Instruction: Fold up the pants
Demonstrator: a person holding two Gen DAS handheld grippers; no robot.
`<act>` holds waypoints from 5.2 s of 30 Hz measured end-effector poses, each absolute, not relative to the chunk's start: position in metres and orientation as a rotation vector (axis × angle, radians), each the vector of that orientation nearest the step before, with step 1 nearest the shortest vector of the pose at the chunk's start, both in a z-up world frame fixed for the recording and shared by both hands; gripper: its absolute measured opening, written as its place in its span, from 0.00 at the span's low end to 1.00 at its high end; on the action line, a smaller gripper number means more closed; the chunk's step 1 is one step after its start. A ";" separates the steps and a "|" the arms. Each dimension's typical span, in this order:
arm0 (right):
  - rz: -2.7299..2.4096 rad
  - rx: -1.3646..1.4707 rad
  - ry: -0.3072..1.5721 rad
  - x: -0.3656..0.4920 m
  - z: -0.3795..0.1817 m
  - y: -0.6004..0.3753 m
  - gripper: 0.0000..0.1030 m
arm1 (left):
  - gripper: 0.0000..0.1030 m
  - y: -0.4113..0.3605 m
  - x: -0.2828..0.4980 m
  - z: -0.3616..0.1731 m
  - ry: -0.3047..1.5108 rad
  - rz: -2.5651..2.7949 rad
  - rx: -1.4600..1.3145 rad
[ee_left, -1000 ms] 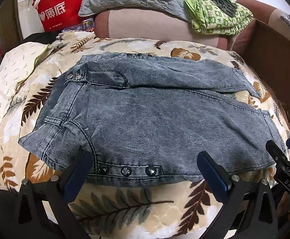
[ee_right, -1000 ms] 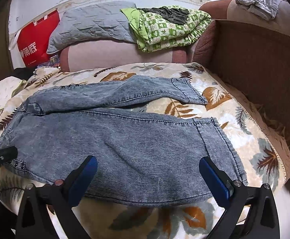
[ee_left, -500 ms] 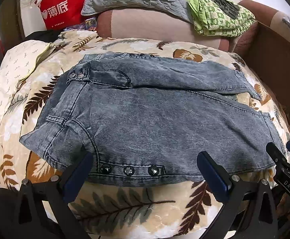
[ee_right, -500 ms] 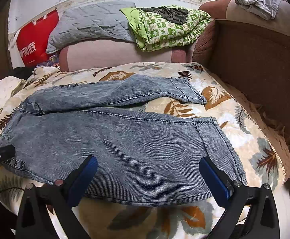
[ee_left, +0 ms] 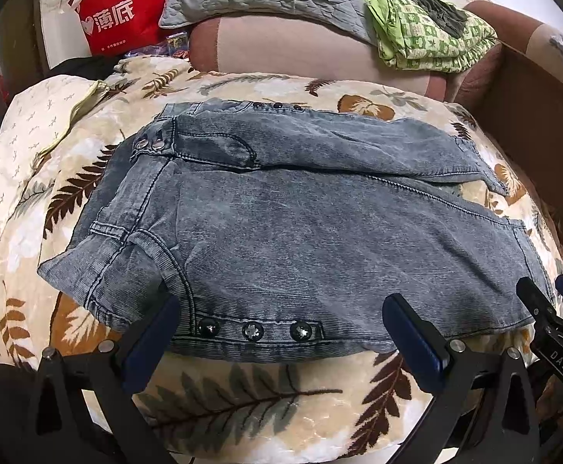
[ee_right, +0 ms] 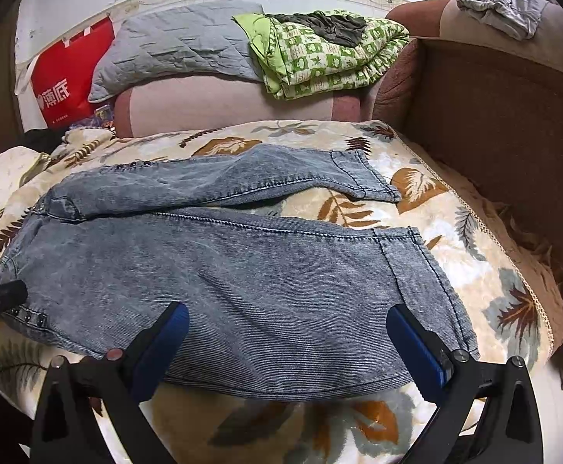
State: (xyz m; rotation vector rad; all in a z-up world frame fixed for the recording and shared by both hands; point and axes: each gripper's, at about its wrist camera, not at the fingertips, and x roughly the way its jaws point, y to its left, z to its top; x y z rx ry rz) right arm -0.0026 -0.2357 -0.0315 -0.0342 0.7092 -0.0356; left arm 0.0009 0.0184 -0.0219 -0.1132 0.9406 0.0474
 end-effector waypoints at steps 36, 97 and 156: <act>0.161 0.436 0.879 -0.010 -0.045 -0.288 1.00 | 1.00 0.123 -0.015 -0.027 0.894 0.239 -0.394; -0.253 0.655 0.966 0.003 -0.054 -0.460 0.64 | 0.35 0.193 -0.055 -0.011 0.813 0.466 -0.532; -0.126 0.205 1.009 0.233 -0.041 -0.412 0.72 | 0.71 0.221 0.212 -0.018 0.911 0.302 -0.321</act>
